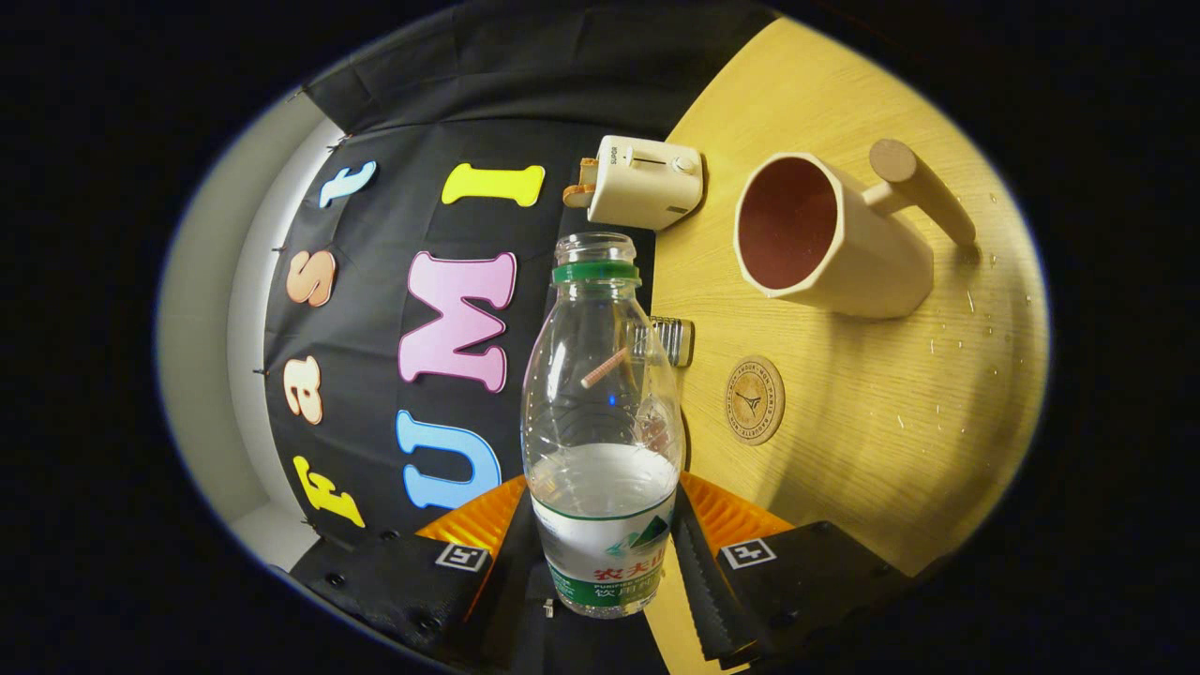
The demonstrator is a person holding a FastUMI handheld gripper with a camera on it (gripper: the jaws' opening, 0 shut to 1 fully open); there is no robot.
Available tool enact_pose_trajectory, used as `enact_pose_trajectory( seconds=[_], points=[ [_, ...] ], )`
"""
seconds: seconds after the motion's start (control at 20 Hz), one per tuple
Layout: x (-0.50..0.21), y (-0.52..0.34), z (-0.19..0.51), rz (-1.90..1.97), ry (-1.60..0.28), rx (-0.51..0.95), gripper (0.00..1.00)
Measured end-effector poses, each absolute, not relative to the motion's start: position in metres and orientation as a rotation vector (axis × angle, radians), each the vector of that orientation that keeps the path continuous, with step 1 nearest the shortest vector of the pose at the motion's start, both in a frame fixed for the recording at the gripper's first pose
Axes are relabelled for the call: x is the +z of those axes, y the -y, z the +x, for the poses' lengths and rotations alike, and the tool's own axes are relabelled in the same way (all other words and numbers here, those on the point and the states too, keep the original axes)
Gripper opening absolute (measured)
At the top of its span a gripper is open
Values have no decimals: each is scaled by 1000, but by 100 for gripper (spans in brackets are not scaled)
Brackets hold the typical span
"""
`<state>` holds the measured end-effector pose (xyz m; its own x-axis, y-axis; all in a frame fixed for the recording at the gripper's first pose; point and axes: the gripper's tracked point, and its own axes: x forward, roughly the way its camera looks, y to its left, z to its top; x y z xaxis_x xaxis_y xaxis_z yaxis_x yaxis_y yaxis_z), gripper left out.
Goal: Take the bottle from table, then pour the juice into the cup, finally place the bottle on the coaster
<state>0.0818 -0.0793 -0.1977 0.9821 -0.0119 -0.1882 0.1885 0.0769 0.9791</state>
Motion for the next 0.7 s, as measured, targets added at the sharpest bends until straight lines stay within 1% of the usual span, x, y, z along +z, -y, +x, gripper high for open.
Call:
enact_pose_trajectory(
  seconds=[0.7],
  points=[
    [-202,86,92,1689,-101,-219,75]
  ],
)
